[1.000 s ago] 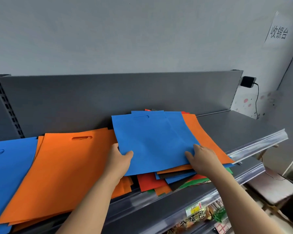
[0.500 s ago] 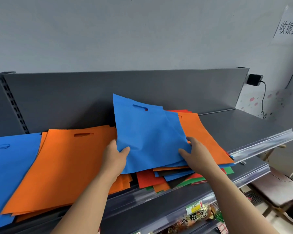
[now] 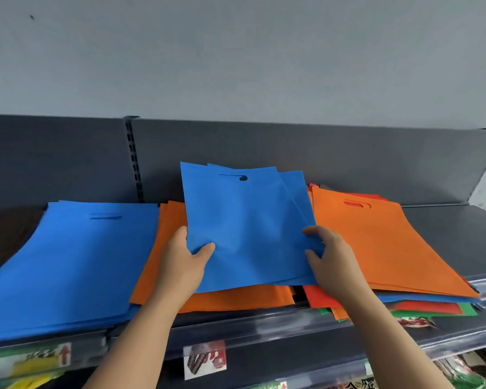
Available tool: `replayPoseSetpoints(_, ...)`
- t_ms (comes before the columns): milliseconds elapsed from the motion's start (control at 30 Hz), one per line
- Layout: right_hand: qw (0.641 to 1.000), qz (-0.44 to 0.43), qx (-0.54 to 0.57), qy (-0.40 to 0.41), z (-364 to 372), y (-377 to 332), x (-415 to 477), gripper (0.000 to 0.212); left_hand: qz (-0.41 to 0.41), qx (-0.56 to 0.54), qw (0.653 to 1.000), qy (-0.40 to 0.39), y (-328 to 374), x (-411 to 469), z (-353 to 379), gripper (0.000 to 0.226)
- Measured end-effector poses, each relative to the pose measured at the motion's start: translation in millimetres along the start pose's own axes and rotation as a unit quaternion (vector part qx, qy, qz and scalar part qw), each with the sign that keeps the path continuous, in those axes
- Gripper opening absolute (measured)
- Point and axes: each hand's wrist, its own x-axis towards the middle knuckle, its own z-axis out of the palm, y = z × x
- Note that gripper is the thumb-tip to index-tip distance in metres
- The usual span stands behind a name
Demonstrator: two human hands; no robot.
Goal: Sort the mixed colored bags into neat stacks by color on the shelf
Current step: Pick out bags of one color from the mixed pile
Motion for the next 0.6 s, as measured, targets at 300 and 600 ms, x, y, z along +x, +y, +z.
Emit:
replayPoseSetpoints(300,0.996,-0.044,0.040,-0.060,92.2,-113.1,-22.2,0.041,-0.012,0.106,0.992,0.063,-35.3,5.7,-149.1,0.017)
replayPoseSetpoints(600,0.989,-0.059,0.036,-0.132,177.2,-192.4,-50.4,0.046,-0.041,0.244,0.966,0.070,-75.9,7.9,-264.8,0.018)
